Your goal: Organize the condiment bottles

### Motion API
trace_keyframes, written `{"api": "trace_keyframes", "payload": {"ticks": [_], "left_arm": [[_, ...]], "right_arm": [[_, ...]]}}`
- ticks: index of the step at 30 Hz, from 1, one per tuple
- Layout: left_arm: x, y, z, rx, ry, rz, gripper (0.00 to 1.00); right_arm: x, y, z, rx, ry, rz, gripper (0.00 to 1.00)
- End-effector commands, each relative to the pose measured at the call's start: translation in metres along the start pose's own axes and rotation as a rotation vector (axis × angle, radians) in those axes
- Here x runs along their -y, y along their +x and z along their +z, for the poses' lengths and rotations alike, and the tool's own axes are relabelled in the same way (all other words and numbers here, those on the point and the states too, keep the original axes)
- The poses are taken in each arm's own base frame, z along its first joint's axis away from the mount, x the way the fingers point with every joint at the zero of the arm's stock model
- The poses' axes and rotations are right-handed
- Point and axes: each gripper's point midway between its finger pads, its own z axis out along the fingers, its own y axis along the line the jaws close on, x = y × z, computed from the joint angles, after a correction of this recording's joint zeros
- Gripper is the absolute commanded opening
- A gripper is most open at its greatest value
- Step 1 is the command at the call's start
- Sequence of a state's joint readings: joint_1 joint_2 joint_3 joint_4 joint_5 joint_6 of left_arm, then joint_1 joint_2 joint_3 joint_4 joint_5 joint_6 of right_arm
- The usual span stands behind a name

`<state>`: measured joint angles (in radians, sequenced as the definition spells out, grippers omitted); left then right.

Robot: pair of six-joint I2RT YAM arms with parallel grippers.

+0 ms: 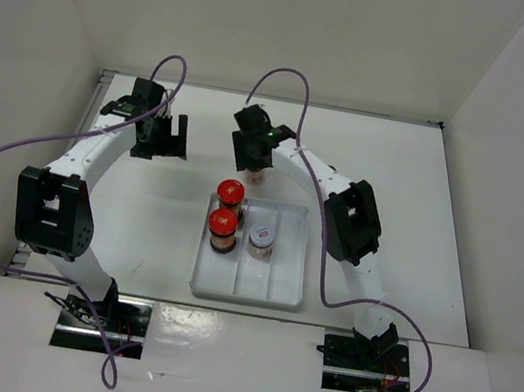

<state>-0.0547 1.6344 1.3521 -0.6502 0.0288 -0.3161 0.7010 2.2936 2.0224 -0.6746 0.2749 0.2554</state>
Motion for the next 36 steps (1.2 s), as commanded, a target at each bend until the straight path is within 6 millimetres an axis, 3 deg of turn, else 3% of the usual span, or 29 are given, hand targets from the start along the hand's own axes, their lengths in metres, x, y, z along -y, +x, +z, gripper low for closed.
{"api": "trace_keyframes", "payload": {"ticks": [1,6,10,16,17,23,28,36], "left_arm": [[0.004,-0.014,-0.006,0.039,0.024,0.011,1.0],[0.005,-0.016,-0.009,0.048,0.026,0.011,1.0],[0.005,-0.016,-0.009,0.048,0.026,0.011,1.0],[0.007,-0.017,-0.013,0.056,0.037,0.012,1.0],[0.007,-0.017,-0.013,0.056,0.037,0.012,1.0],[0.007,-0.017,-0.013,0.056,0.037,0.012,1.0],[0.008,-0.015,-0.014,0.054,0.046,0.012,1.0],[0.007,-0.009,-0.014,0.045,0.044,0.012,1.0]], "right_arm": [[0.021,-0.064,-0.078,0.184,0.021,0.048,0.19],[0.032,-0.062,-0.125,0.221,-0.001,0.081,0.18],[0.04,-0.053,-0.146,0.221,-0.004,0.11,0.18],[0.036,-0.021,-0.153,0.181,-0.032,0.115,0.18],[0.038,-0.007,-0.148,0.149,-0.022,0.117,0.18],[0.025,0.025,-0.143,0.123,-0.057,0.138,0.18],[0.018,0.036,-0.139,0.12,-0.105,0.15,0.17],[0.004,0.035,-0.142,0.13,-0.145,0.147,0.17]]}}
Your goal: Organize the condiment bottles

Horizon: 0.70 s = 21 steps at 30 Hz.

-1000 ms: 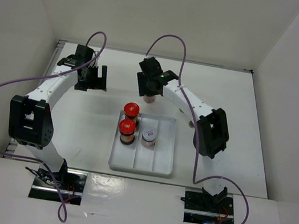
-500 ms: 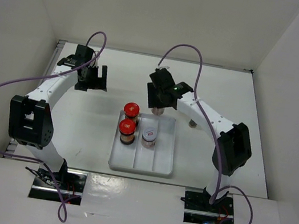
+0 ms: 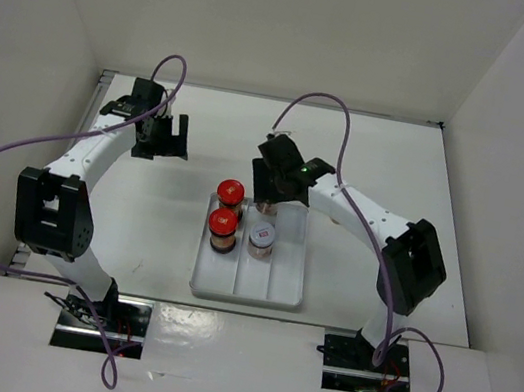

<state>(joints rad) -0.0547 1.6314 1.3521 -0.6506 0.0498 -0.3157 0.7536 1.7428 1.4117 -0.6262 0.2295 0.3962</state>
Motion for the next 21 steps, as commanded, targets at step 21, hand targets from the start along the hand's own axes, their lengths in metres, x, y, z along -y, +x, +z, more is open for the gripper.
{"api": "trace_keyframes", "payload": {"ticks": [21], "left_arm": [[0.003,-0.008,-0.014,0.047,0.023,0.012,1.0]], "right_arm": [[-0.03,0.01,0.016,0.055,-0.029,-0.02,0.17]]}}
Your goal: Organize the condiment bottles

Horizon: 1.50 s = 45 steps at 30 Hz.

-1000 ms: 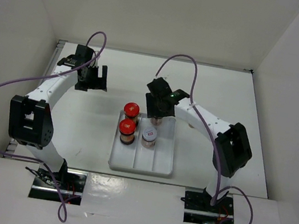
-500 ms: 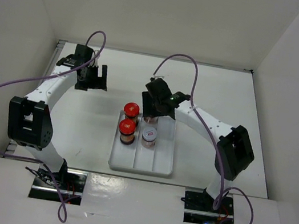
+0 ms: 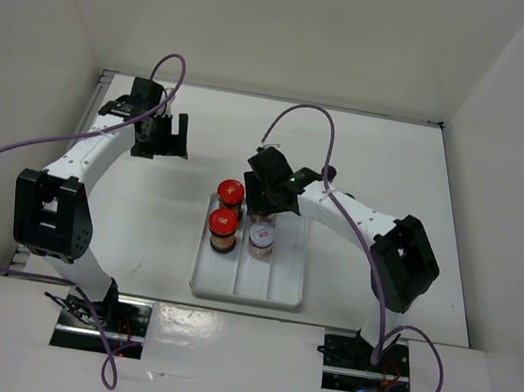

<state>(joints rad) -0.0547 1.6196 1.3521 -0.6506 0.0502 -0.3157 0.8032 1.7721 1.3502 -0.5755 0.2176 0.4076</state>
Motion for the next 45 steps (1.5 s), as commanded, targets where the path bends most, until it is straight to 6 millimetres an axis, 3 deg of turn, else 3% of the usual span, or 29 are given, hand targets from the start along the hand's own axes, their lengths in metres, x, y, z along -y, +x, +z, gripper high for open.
{"api": "trace_keyframes", "payload": {"ticks": [1,6,9,11,15,18,24,28,32,35,37,38,39,43,45], "left_arm": [[0.002,-0.006,-0.01,0.036,0.02,0.011,1.0],[0.002,-0.006,-0.01,0.036,0.02,0.011,1.0],[0.002,-0.006,-0.01,0.036,0.02,0.011,1.0],[0.002,-0.006,-0.01,0.036,0.02,0.011,1.0],[0.003,-0.008,-0.01,0.045,0.022,0.012,1.0],[0.003,-0.004,-0.008,0.034,0.029,0.011,1.0],[0.004,-0.007,-0.008,0.042,0.031,0.012,1.0],[0.005,-0.006,-0.008,0.04,0.04,0.012,1.0],[0.005,-0.006,-0.008,0.04,0.04,0.012,1.0],[0.009,-0.005,-0.008,0.035,0.064,0.013,1.0],[0.01,-0.007,-0.008,0.043,0.066,0.014,1.0],[0.01,-0.007,-0.008,0.044,0.066,0.014,1.0],[0.009,-0.006,-0.005,0.035,0.064,0.013,1.0],[0.009,-0.006,-0.005,0.035,0.064,0.013,1.0],[0.009,-0.006,-0.005,0.035,0.064,0.013,1.0]], "right_arm": [[-0.008,-0.019,0.004,0.1,0.021,0.014,0.17],[-0.013,-0.015,0.01,0.086,0.022,0.003,0.27],[-0.011,-0.014,0.014,0.083,0.034,0.001,0.47],[-0.01,-0.011,0.013,0.073,0.038,0.007,0.49],[-0.006,-0.007,0.013,0.06,0.057,0.012,0.7],[-0.006,-0.01,0.005,0.068,0.053,0.024,0.78],[-0.009,-0.029,-0.02,0.113,0.029,0.038,0.99],[-0.014,-0.051,-0.051,0.164,-0.01,0.064,0.99],[-0.007,-0.078,-0.096,0.246,-0.032,0.1,0.99],[0.027,-0.103,-0.12,0.317,-0.004,0.147,0.99],[0.066,-0.123,-0.133,0.377,0.035,0.168,0.99],[0.08,-0.129,-0.133,0.388,0.05,0.177,0.99],[0.11,-0.134,-0.131,0.39,0.097,0.194,0.99],[0.157,-0.144,-0.115,0.383,0.177,0.176,0.99],[0.164,-0.142,-0.093,0.342,0.198,0.159,0.99]]}}
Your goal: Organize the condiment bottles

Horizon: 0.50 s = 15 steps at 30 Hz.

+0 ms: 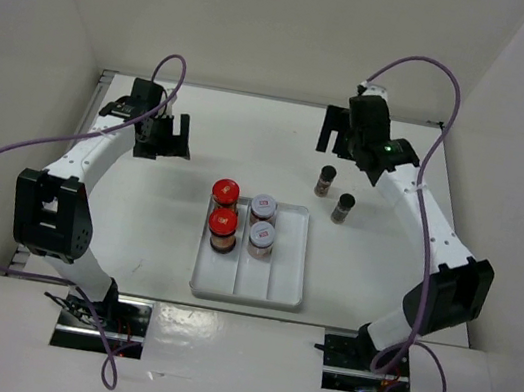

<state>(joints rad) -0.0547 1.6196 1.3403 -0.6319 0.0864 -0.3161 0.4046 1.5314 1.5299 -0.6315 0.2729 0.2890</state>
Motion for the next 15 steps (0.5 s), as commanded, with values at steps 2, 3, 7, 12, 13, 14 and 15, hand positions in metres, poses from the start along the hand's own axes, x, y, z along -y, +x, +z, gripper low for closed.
{"api": "trace_keyframes", "payload": {"ticks": [2,3,7,12,13,14,15], "left_arm": [[0.003,-0.006,-0.004,0.028,0.025,0.012,1.0],[0.003,-0.006,-0.004,0.027,0.025,0.012,1.0],[0.002,-0.004,-0.001,0.019,0.023,0.02,1.0],[0.002,-0.004,-0.001,0.019,0.023,0.02,1.0],[0.001,-0.003,0.002,0.01,0.021,0.019,1.0],[0.001,-0.003,0.002,0.01,0.021,0.019,1.0],[0.001,-0.003,0.002,0.01,0.021,0.019,1.0]], "right_arm": [[-0.001,0.012,0.037,-0.056,0.01,-0.098,0.99],[0.003,0.018,0.051,-0.075,0.024,-0.098,0.99],[0.005,0.029,0.075,-0.1,0.026,-0.082,0.99],[0.011,0.046,0.097,-0.157,0.059,-0.092,0.93],[0.012,0.05,0.1,-0.166,0.061,-0.094,0.93],[0.015,0.059,0.104,-0.186,0.08,-0.092,0.93],[0.015,0.06,0.106,-0.182,0.079,-0.091,0.93]]}}
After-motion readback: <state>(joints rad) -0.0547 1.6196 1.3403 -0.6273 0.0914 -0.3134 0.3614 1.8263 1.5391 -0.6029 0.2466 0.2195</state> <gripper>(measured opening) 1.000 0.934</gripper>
